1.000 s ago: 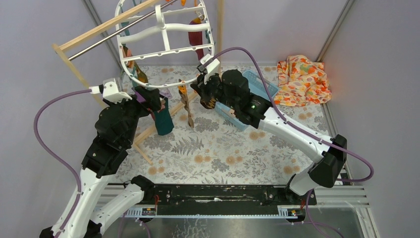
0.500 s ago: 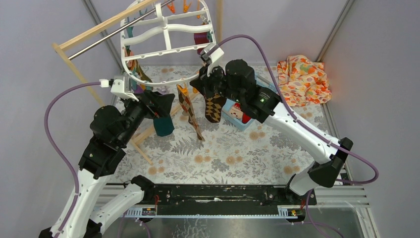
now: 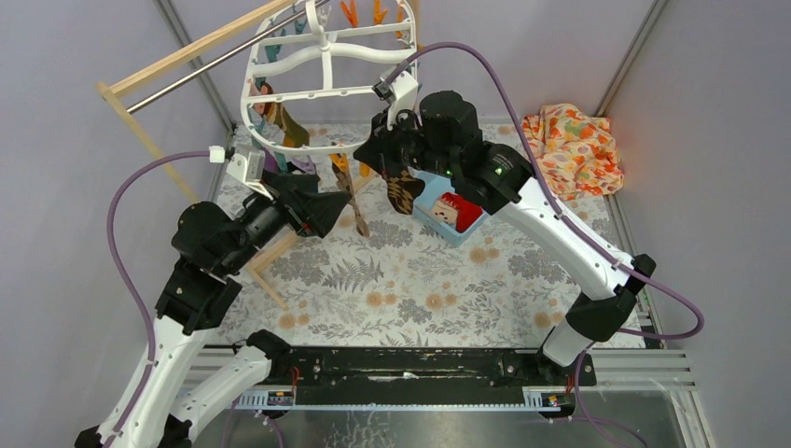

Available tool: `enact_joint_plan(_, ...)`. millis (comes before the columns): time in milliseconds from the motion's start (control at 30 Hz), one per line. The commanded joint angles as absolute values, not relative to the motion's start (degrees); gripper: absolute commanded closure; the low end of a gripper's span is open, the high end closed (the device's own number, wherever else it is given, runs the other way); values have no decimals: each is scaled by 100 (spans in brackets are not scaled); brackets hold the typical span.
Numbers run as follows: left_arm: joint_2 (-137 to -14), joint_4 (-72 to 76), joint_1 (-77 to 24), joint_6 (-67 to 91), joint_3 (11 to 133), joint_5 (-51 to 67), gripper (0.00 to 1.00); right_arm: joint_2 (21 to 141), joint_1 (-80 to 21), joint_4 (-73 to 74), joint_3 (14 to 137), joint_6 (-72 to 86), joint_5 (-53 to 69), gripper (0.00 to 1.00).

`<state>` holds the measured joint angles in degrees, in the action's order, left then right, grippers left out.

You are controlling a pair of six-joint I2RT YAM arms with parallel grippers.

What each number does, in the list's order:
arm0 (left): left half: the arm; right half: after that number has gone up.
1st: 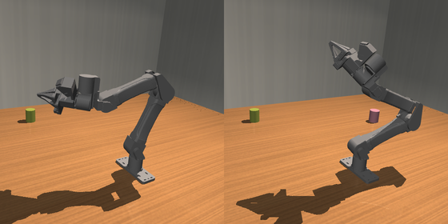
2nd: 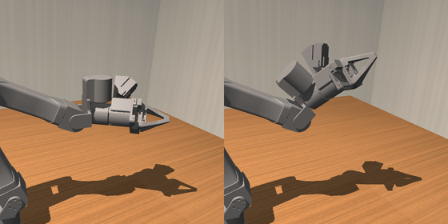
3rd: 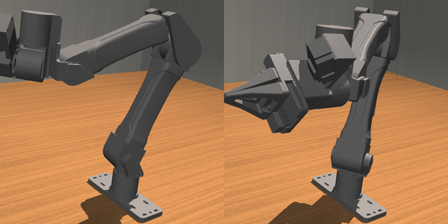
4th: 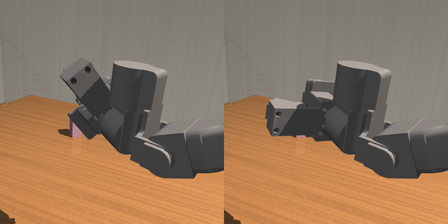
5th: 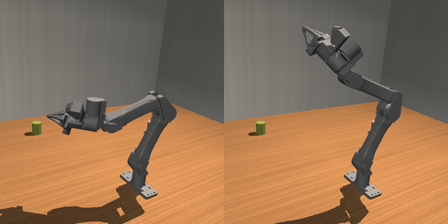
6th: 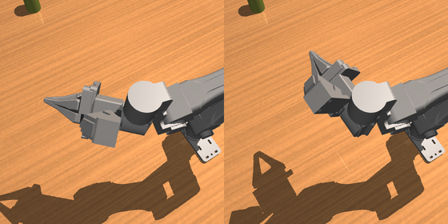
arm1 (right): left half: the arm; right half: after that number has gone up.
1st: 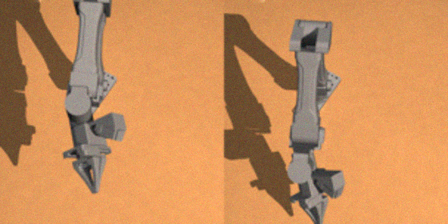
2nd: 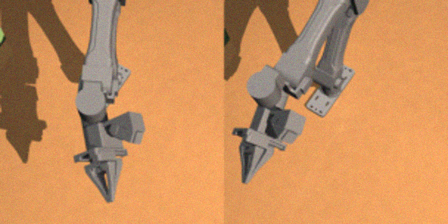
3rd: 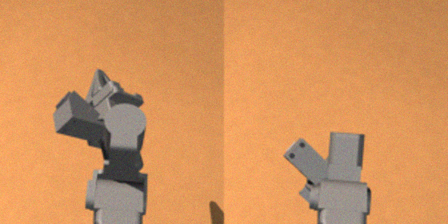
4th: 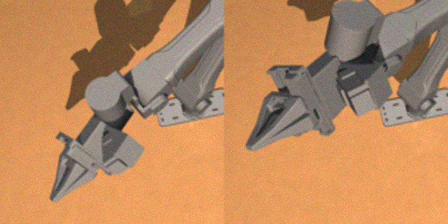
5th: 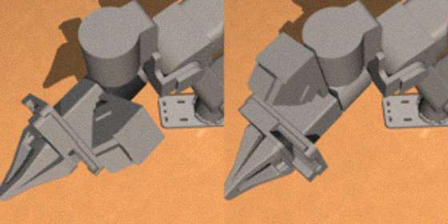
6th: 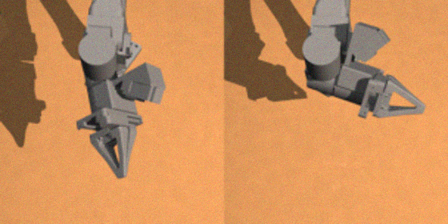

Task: Clip the socks to the hanger
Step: Rotate the hanger at the clothesline, then open the clamp at the hanger.

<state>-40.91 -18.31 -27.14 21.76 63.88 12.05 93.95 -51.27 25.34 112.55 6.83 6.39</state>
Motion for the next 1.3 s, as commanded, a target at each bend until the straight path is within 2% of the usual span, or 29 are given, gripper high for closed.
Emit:
enact_joint_plan(0, -4078, -990, -2728, 2108, 6168, 1758, 1, 9279, -5029, 2628, 11579, 939, 955, 100)
enact_joint_plan(267, -4057, -303, -2731, 2032, 5414, 1444, 1, 9286, -5036, 2639, 11707, 1265, 1105, 100)
enact_joint_plan(467, -4211, -75, -2732, 2081, 5390, 1374, 2, 9360, -5037, 2627, 11751, 1315, 1100, 100)
enact_joint_plan(633, -4432, -26, -2733, 2259, 5521, 1498, 10, 9354, -5036, 2540, 11635, 1341, 1123, 100)
enact_joint_plan(733, -4504, 109, -2733, 2423, 5580, 1601, 18, 9339, -5031, 2548, 11604, 1315, 1076, 100)
enact_joint_plan(833, -4429, -231, -2733, 2388, 5733, 1500, 18, 9304, -5026, 2552, 11579, 1277, 1000, 100)
enact_joint_plan(1067, -3787, -1721, -2733, 1458, 6109, 288, 15, 9329, -5036, 2536, 11615, 1305, 1011, 100)
enact_joint_plan(1267, -3868, -1699, -2736, 1704, 6265, 1300, 16, 9410, -5028, 2506, 11622, 1337, 1046, 100)
